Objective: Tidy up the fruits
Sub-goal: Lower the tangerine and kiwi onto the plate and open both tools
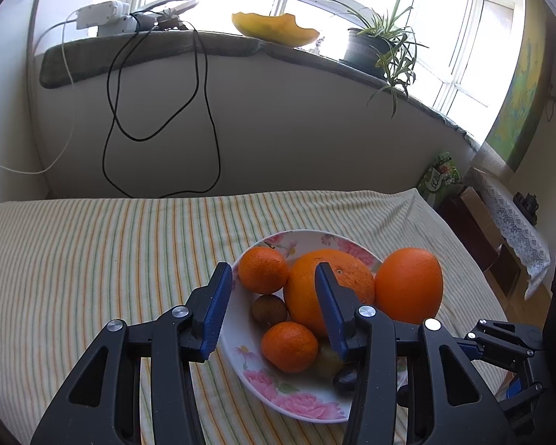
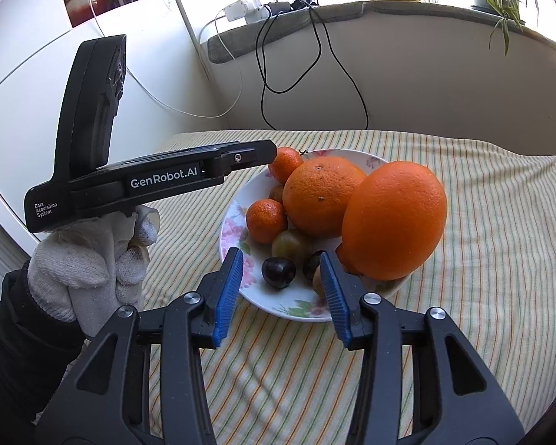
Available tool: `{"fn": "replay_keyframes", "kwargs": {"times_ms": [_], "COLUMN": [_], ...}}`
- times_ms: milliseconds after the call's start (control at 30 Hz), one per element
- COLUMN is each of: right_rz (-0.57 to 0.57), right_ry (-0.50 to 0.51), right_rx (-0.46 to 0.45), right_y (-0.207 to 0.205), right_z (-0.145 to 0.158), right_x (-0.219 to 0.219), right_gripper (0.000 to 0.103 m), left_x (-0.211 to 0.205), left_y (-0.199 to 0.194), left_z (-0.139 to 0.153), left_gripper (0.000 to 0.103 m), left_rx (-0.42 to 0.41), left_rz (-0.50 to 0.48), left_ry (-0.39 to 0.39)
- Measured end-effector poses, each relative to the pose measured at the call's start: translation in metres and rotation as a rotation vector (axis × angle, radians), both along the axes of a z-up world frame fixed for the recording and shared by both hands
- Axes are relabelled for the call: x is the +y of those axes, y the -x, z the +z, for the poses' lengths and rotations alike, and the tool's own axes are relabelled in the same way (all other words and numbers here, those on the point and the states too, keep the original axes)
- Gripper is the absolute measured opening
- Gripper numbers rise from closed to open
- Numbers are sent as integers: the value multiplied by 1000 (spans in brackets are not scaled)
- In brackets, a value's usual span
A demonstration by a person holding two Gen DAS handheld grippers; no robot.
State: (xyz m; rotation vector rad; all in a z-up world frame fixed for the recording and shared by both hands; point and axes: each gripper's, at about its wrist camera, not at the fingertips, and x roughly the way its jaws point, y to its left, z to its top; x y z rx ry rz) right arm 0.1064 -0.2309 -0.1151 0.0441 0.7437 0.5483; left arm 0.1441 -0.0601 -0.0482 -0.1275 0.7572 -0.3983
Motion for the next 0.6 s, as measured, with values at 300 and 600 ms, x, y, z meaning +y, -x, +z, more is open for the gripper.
{"fn": "replay_keyframes", "kwargs": {"times_ms": [300, 600], "right_rz": [-1, -25], "right_ry": [12, 16], "right_rx": [-13, -39], "right_y": [7, 16], "right_z": [5, 13], "right_x": [2, -2], "right_gripper": [46, 61], "left_x": [3, 11], "left_y": [12, 26], "left_z": [7, 14], "left_gripper": [53, 71], "left_rx": [-18, -34], "left_rz": [6, 38], "left_ry": [5, 9]}}
